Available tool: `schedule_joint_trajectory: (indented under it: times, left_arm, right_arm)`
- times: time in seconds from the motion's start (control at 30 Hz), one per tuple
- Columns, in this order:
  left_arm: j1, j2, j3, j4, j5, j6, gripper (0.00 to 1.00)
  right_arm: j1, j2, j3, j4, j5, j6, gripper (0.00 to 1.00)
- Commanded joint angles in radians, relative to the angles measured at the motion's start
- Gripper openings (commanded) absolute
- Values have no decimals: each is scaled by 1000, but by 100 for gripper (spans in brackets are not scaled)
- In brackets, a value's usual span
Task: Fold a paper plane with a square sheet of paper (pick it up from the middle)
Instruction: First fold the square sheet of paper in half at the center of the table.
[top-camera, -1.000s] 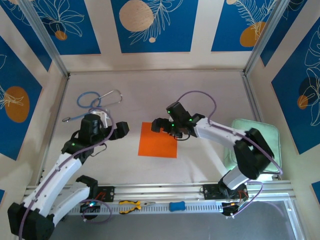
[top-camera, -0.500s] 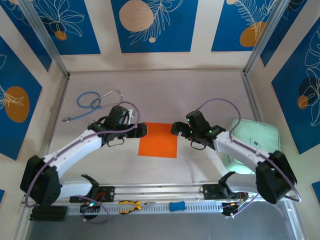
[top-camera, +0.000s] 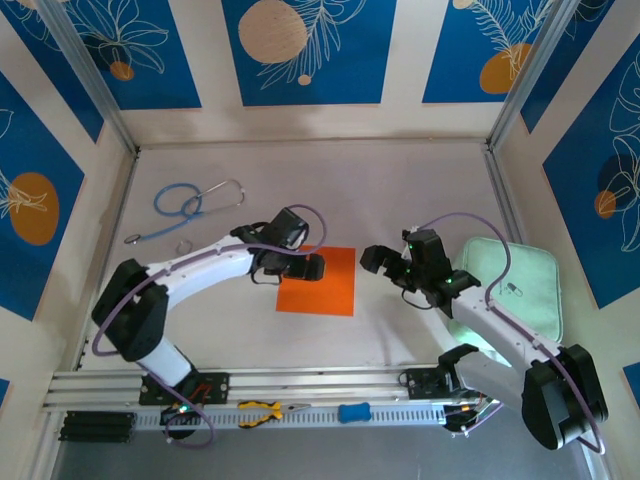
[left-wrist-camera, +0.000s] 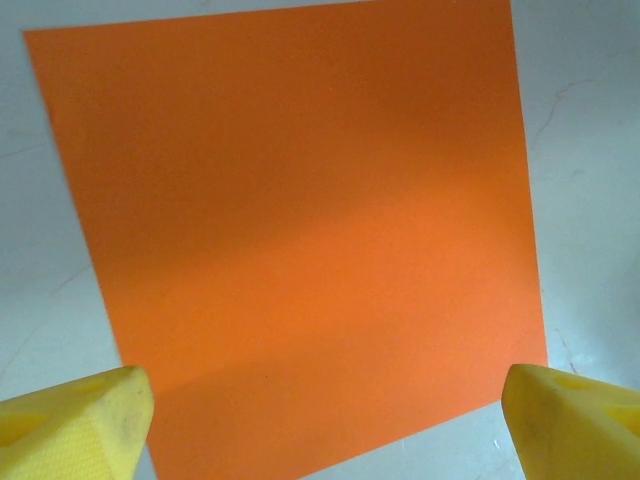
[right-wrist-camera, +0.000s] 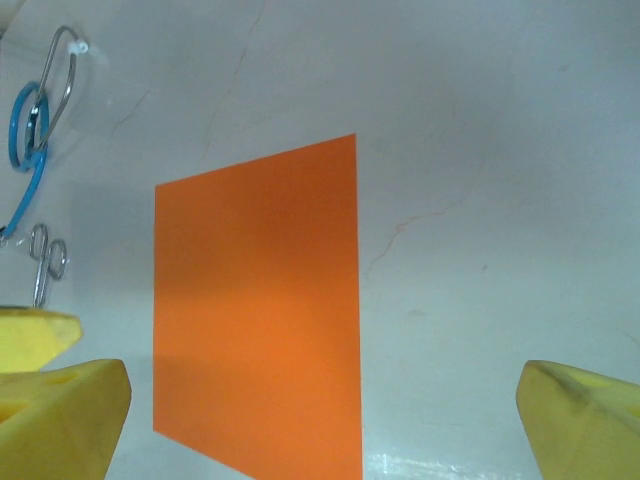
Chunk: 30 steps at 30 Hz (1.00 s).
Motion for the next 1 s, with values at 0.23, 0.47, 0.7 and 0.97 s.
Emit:
schedule_joint_trajectory:
  times: [0.23, 0.47, 0.7, 0.97]
  left_arm:
    - [-68, 153, 167, -176, -86, -17, 91]
    - [-92, 201, 209, -186, -79, -28, 93]
    - [-98, 164, 166, -131, -65, -48, 94]
    - [-97, 194, 221, -154, -38, -37, 94]
  right_arm:
    - [-11, 55, 31, -25, -76, 5, 99]
    - [-16, 76, 46, -64, -54, 45, 99]
    - [3, 70, 117, -300, 32, 219, 100]
    - [17, -63, 95, -358, 76, 297, 99]
